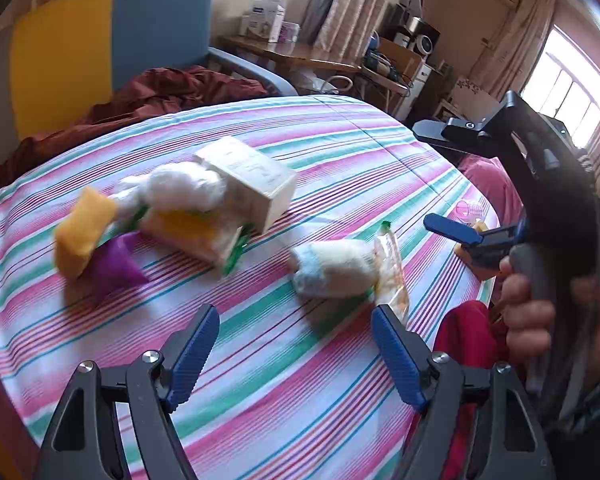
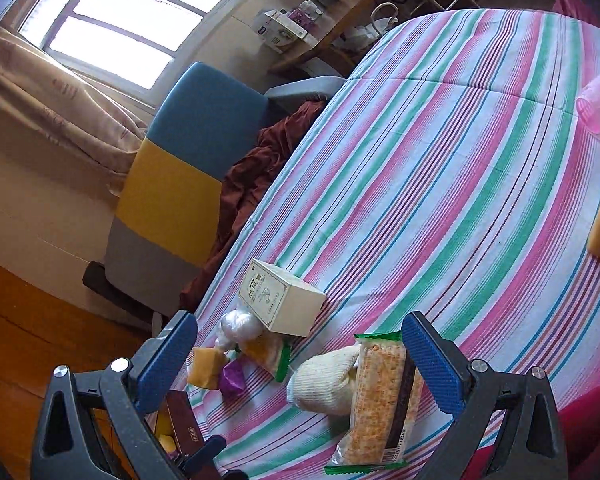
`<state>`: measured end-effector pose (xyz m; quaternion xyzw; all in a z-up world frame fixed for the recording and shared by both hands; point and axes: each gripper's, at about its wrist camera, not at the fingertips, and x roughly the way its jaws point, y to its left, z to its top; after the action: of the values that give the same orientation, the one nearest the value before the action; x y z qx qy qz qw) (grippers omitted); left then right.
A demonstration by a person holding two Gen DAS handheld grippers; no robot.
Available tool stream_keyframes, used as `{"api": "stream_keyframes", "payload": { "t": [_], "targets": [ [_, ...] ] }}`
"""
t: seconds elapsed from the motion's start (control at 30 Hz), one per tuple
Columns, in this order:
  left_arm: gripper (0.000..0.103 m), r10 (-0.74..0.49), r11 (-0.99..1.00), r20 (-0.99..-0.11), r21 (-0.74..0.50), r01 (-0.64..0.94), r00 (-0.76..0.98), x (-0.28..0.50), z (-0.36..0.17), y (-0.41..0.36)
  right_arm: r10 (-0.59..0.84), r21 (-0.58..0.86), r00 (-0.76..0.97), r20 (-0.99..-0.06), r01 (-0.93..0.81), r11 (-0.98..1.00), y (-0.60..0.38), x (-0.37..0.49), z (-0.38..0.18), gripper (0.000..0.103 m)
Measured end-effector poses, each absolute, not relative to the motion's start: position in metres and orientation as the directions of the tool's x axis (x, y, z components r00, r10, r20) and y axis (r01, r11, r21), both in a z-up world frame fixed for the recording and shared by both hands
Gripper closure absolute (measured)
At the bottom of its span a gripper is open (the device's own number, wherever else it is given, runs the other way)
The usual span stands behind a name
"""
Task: Organize objects
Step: 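Grasp the white sock roll with the left gripper, then carry the sock roll toward the gold box while the right gripper grasps the cracker packet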
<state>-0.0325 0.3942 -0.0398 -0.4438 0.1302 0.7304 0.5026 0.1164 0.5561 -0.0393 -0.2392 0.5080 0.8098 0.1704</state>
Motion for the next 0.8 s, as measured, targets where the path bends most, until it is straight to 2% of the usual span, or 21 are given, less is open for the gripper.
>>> {"api": "stream_keyframes", "payload": {
  "t": [0.43, 0.47, 0.5, 0.6, 0.8],
  "targets": [
    [0.018, 0.589, -0.449, -0.808, -0.321, -0.834, -0.006, -0.05, -0.077, 0.48, 0.024, 0.765, -0.848, -0.53, -0.491, -0.416, 0.558, 0.118, -0.041, 0.0],
    [0.022, 0.585, -0.447, -0.811, -0.335, -0.829, 0.013, -0.051, -0.083, 0.483, 0.026, 0.765, -0.847, -0.531, -0.492, -0.416, 0.559, 0.118, -0.041, 0.0],
    [0.034, 0.585, -0.449, -0.811, -0.357, -0.819, 0.033, -0.053, -0.089, 0.482, 0.026, 0.765, -0.847, -0.531, -0.492, -0.415, 0.559, 0.118, -0.041, 0.0],
    [0.037, 0.624, -0.437, -0.779, -0.409, -0.801, 0.058, -0.057, -0.094, 0.462, 0.028, 0.76, -0.843, -0.537, -0.498, -0.418, 0.559, 0.118, -0.041, 0.0],
    [0.037, 0.628, -0.525, -0.776, -0.379, -0.762, -0.047, -0.065, -0.089, 0.392, 0.032, 0.728, -0.818, -0.575, -0.529, -0.437, 0.557, 0.113, -0.042, 0.0]
  ]
}}
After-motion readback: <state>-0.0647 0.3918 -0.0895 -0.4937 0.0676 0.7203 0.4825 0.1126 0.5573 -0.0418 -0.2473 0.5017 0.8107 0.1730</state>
